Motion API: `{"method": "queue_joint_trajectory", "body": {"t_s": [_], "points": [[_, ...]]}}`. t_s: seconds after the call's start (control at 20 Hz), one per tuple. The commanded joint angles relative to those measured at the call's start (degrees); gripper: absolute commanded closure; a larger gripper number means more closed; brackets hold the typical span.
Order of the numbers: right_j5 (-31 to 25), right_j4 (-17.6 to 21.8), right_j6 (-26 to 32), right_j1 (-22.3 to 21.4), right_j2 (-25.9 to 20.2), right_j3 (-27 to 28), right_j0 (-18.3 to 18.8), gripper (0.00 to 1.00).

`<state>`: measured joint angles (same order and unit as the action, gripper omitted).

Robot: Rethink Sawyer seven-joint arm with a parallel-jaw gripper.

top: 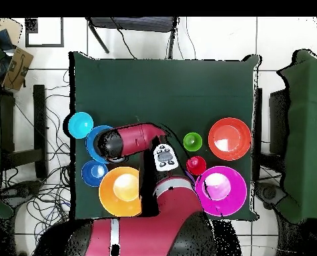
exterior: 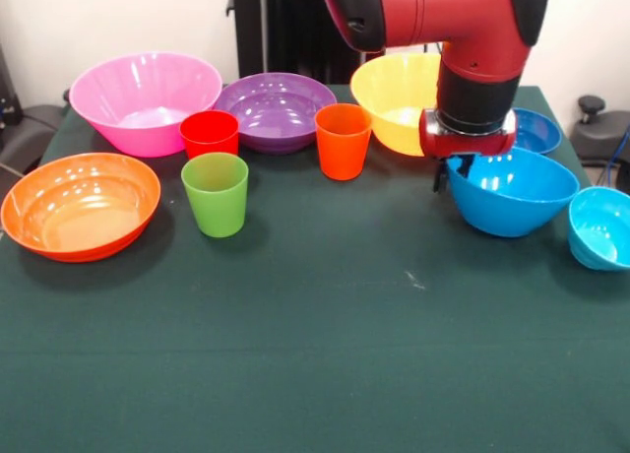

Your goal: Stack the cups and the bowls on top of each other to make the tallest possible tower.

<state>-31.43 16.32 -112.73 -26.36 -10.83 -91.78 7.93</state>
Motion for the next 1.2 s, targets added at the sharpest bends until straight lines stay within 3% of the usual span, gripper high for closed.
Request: {"method": "queue_joint_trajectory", "body": {"t_s": [0.05,0.4,1.0,1.2], "points": [[-4.2,1.4,2.9,0.7,-4.3,-0.5,0.1,1.00],[-6.4,0.5,0.5,-3.4,-1.5,1.3,0.2,1.00],[-13.5,0.8,0.3,-3.3,2.0,7.9,1.9,1.00],[-12.4,0.3,1.9,-0.4,0.1,8.3,4.4,1.00]]}}
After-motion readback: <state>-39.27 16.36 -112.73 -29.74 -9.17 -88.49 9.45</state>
